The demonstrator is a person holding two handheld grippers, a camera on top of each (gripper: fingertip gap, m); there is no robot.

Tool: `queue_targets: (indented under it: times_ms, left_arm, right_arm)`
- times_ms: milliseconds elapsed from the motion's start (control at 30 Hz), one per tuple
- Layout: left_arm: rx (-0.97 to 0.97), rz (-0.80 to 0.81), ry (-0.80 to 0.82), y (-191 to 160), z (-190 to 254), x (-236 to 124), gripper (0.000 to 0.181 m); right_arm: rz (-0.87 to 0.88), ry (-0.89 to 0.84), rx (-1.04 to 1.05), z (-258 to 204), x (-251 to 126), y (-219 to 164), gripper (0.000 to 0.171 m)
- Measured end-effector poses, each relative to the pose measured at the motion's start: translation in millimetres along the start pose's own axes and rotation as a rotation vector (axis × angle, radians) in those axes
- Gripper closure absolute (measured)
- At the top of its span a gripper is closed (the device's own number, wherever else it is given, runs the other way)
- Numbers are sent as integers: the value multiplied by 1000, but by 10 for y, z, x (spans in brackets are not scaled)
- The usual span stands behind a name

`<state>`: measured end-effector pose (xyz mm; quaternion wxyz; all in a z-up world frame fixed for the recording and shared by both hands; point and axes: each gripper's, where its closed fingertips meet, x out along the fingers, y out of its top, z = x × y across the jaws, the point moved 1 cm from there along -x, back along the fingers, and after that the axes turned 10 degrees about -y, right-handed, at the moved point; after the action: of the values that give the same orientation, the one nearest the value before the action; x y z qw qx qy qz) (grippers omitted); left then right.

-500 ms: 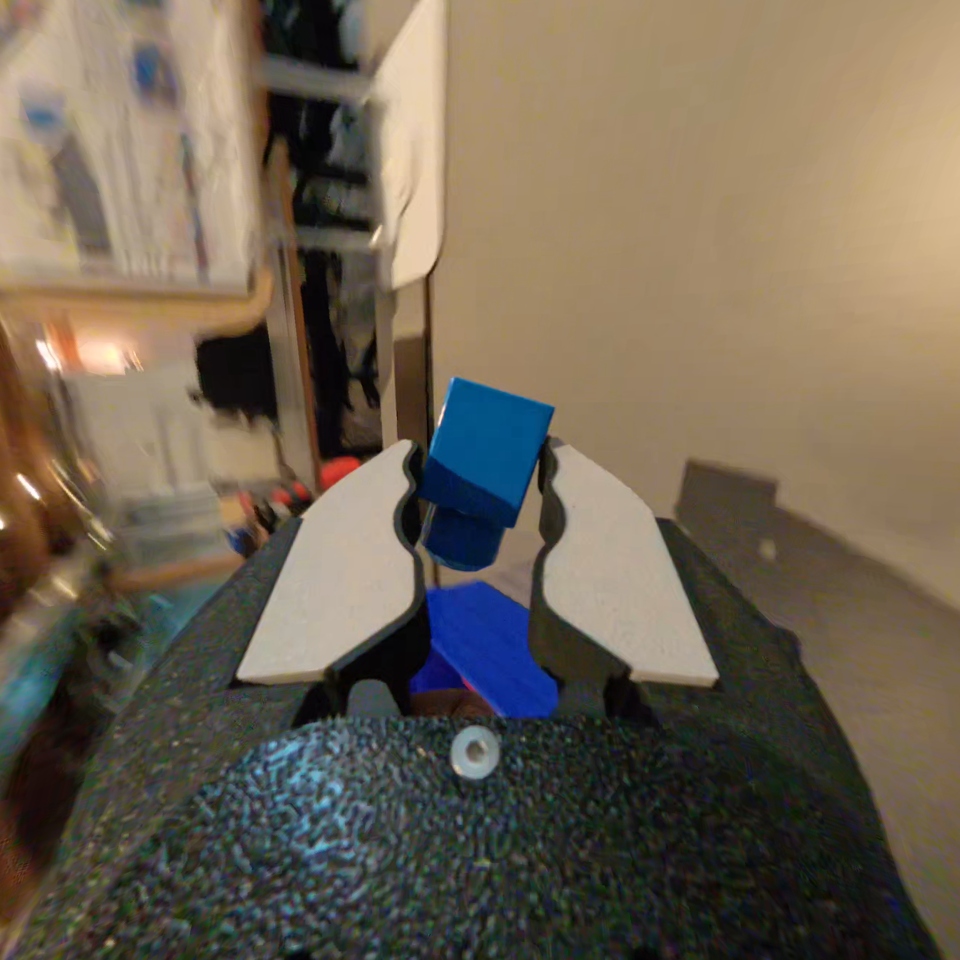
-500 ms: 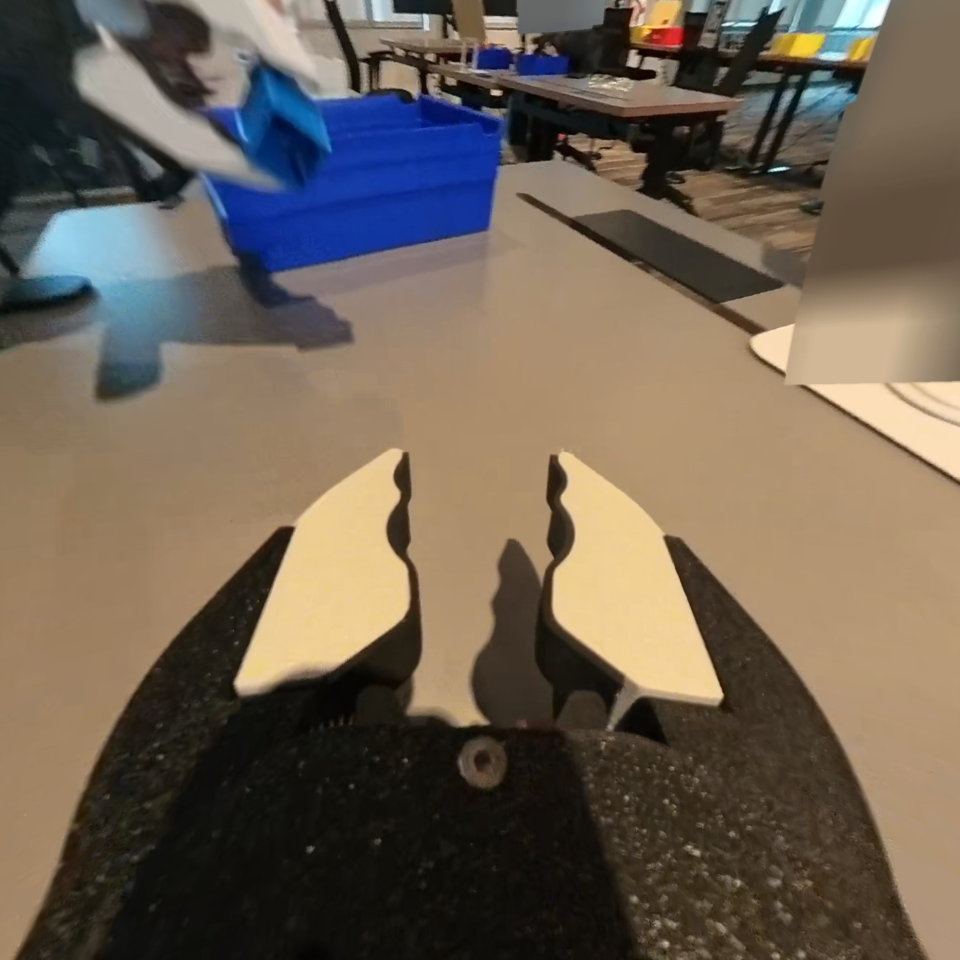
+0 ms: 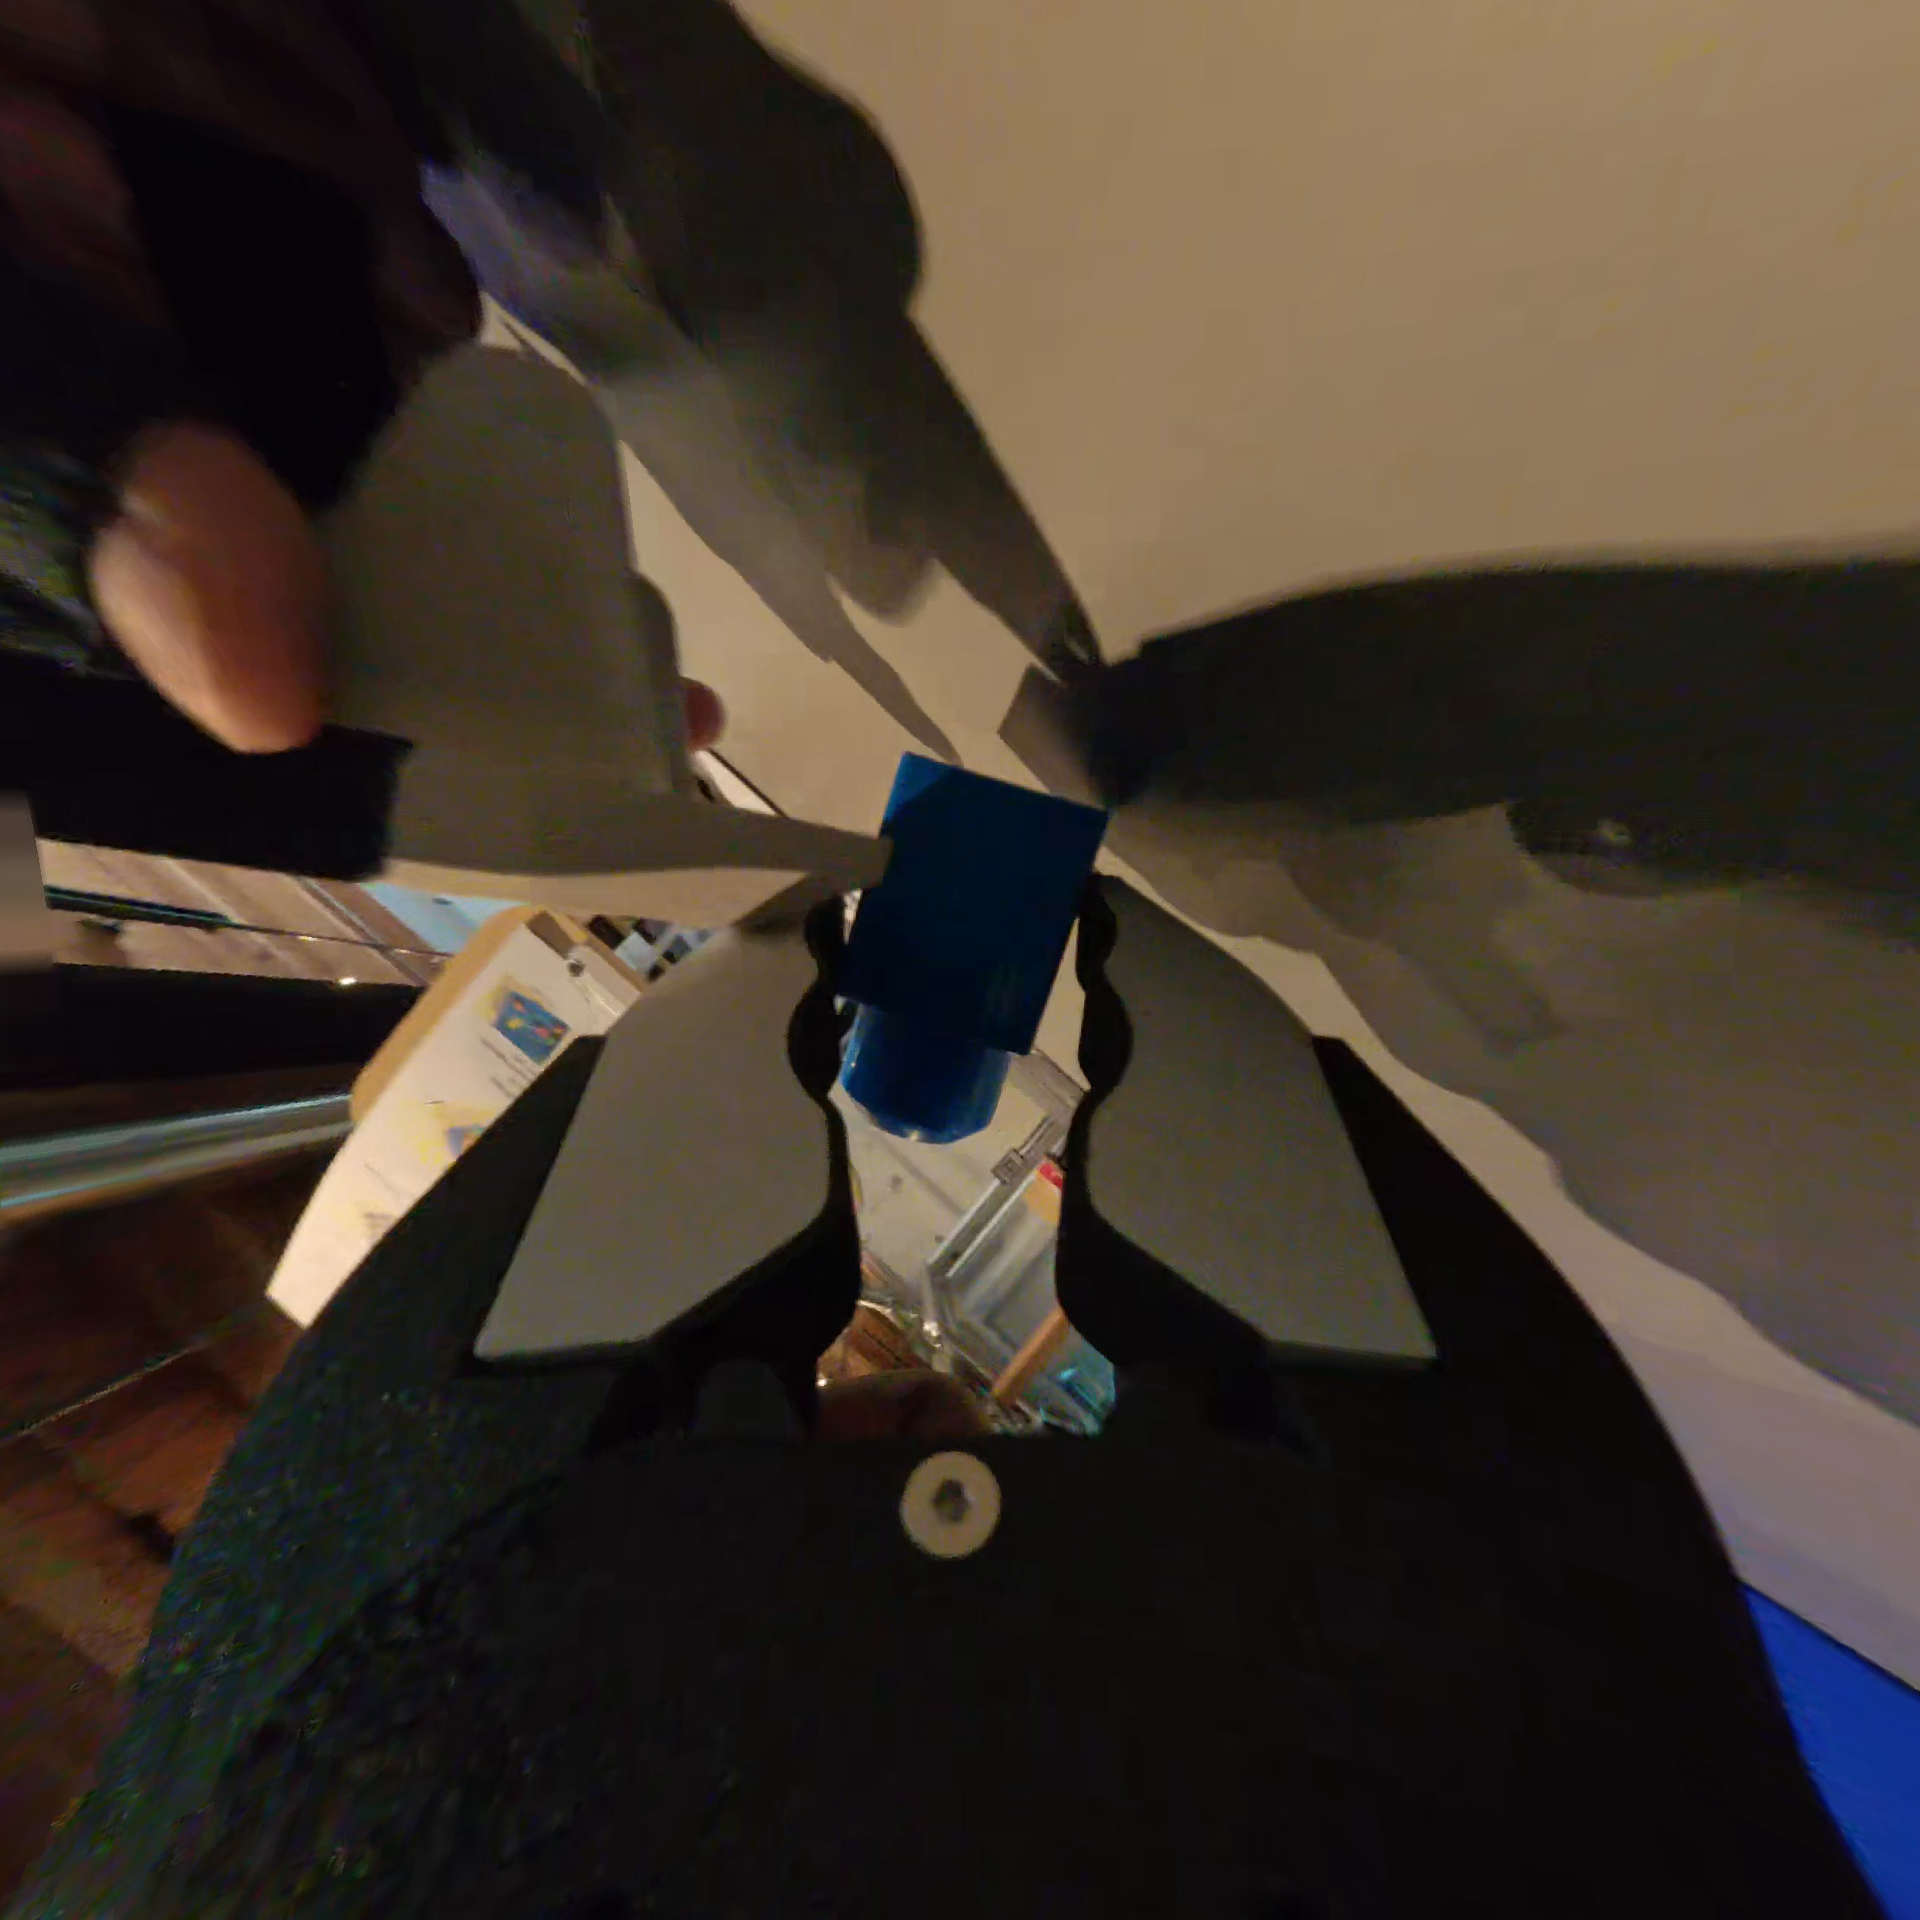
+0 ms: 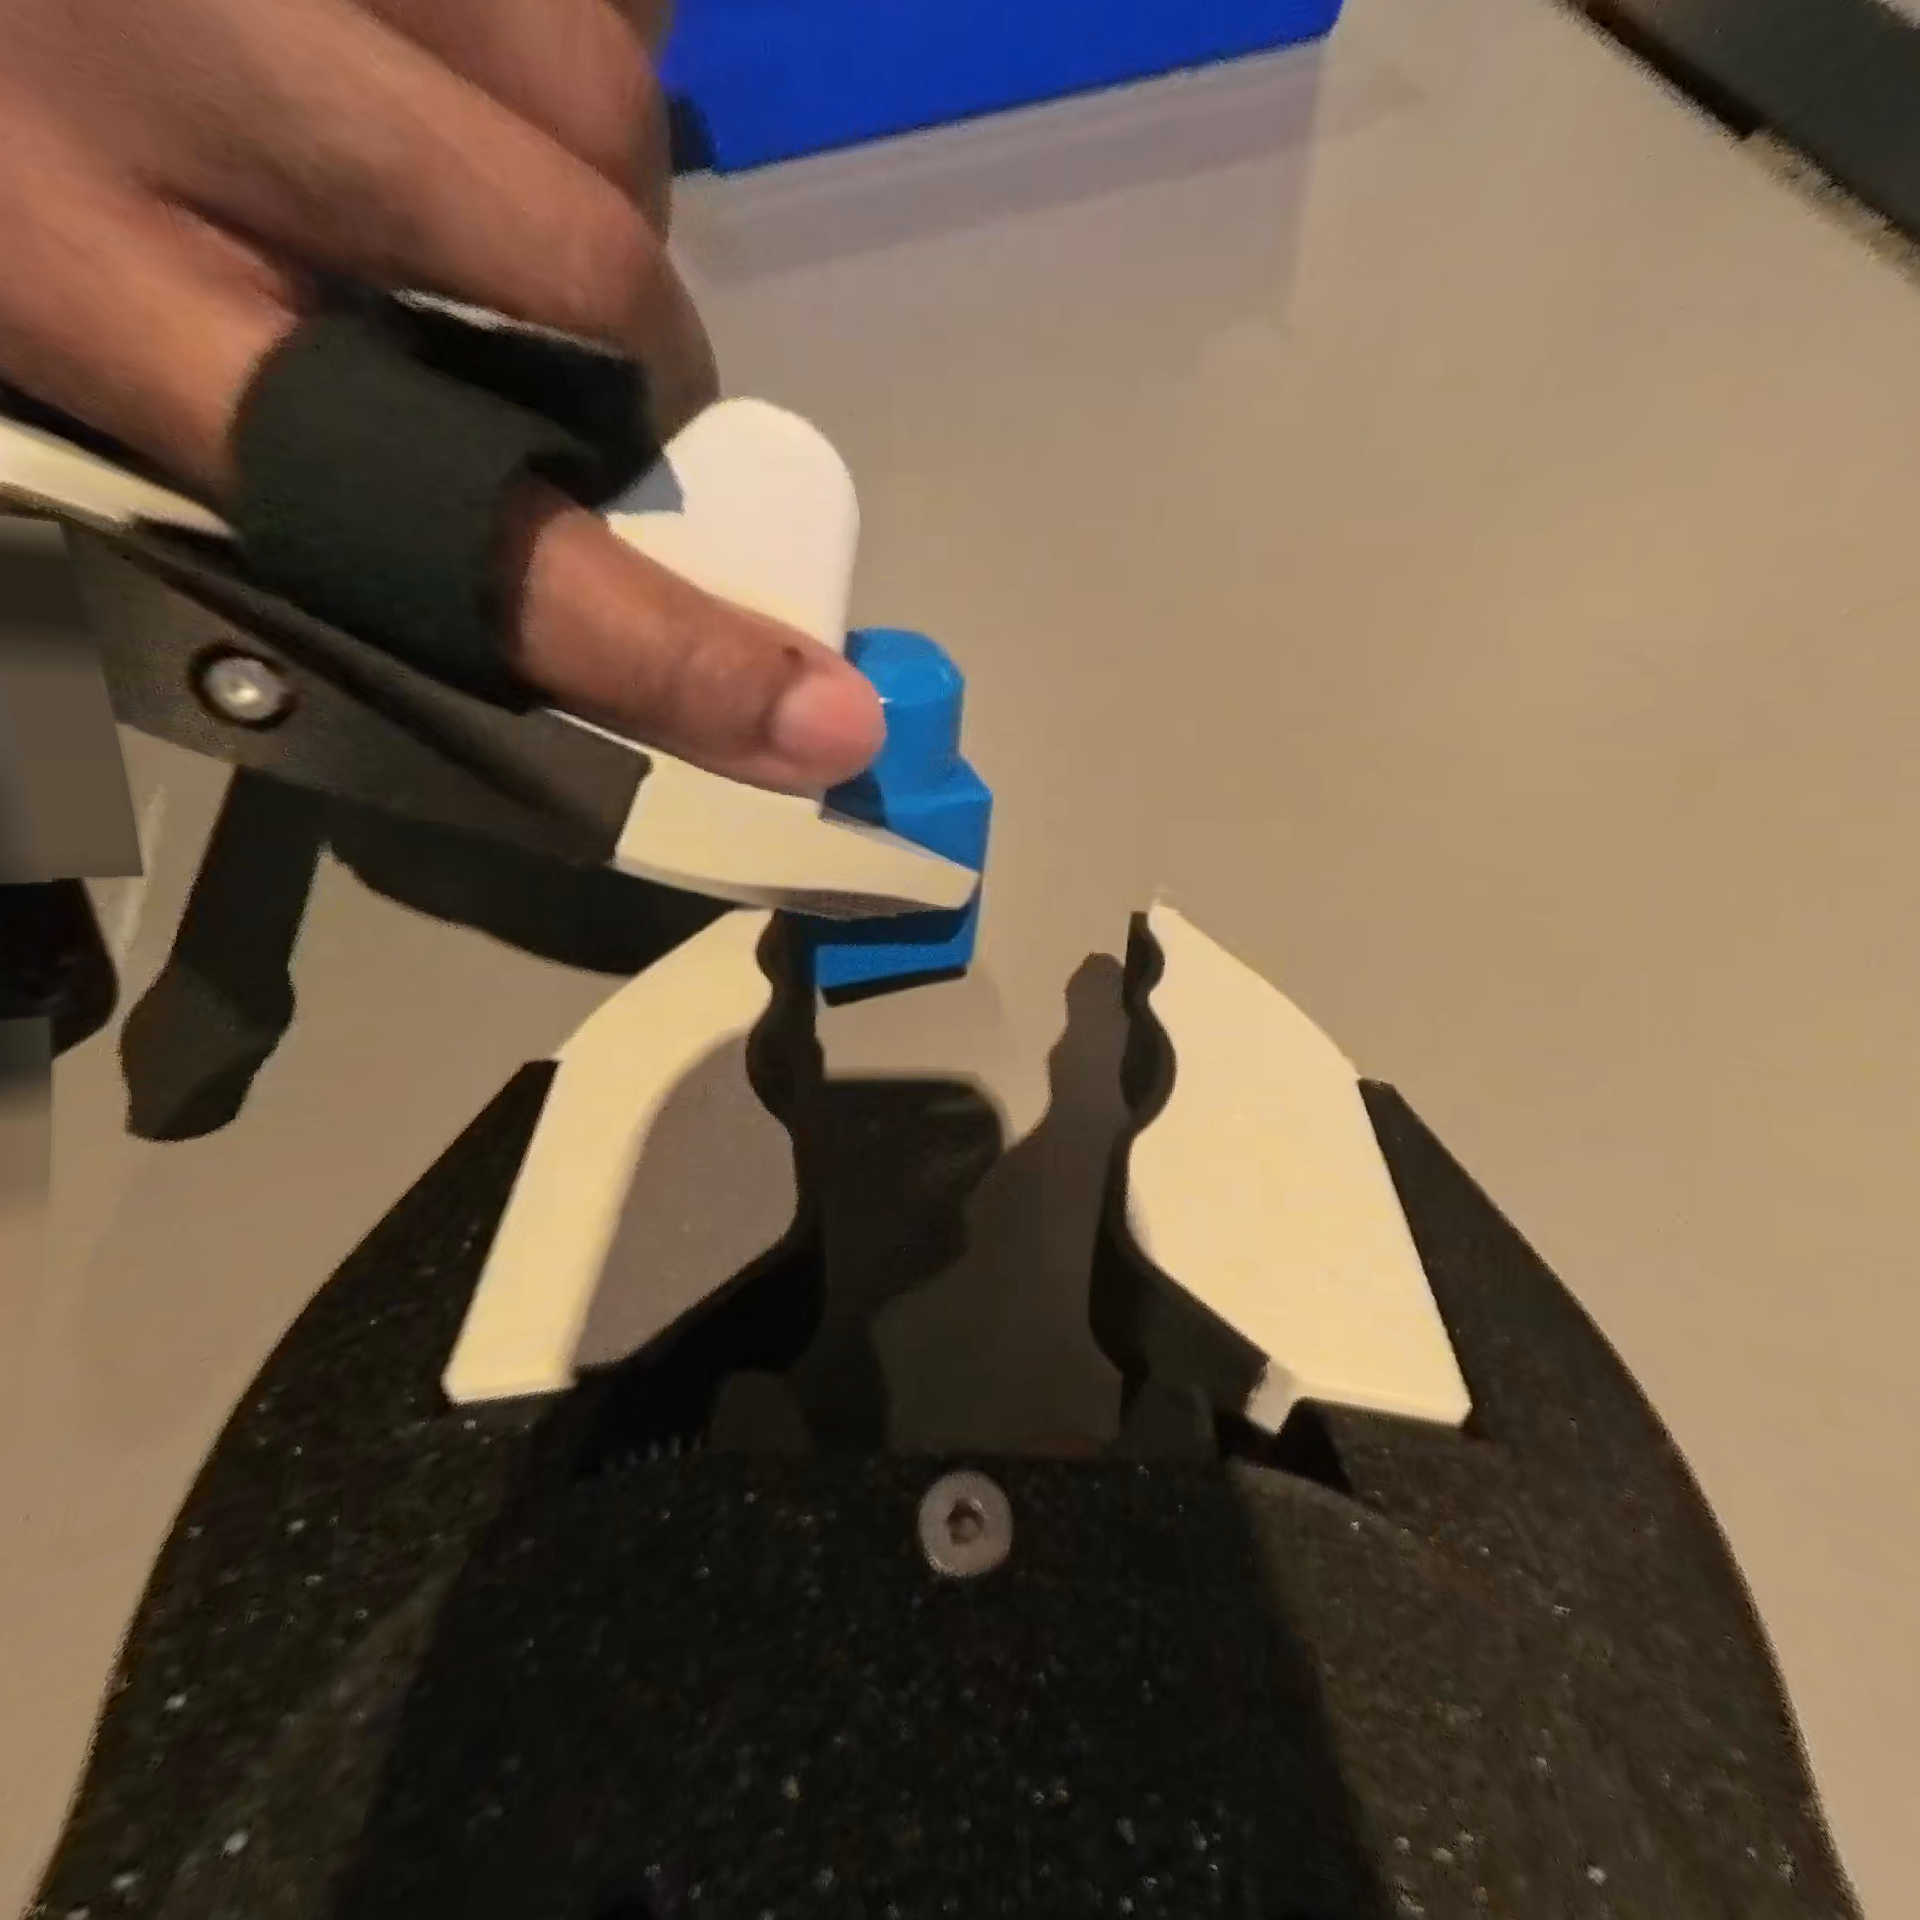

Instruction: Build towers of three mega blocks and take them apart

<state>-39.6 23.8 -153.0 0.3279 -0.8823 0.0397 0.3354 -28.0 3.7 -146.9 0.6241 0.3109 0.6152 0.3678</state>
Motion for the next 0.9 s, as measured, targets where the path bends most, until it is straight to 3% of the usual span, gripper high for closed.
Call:
queue_targets:
  times_ms: [133,233,433,633,900]
  left_arm:
    - [24,8,76,61,-106,-41,138]
    - [30,8,120,85,-147,-69,139]
    - [-62,21,155,51,-121,-74,138]
    - [-324,113,150,-119,-25,-147,137]
    - [-805,362,64,-243,170,-290,131]
  right_arm:
    - [-53,36,-4,-72,20,-63,111]
    - [-75,93,-9,-161,11,-92,134]
    - [-124,77,-11,-146,33,-155,135]
    - [-140,56,-26,-135,42,-180,134]
    - [-214,14,-68,-108,55,-301,135]
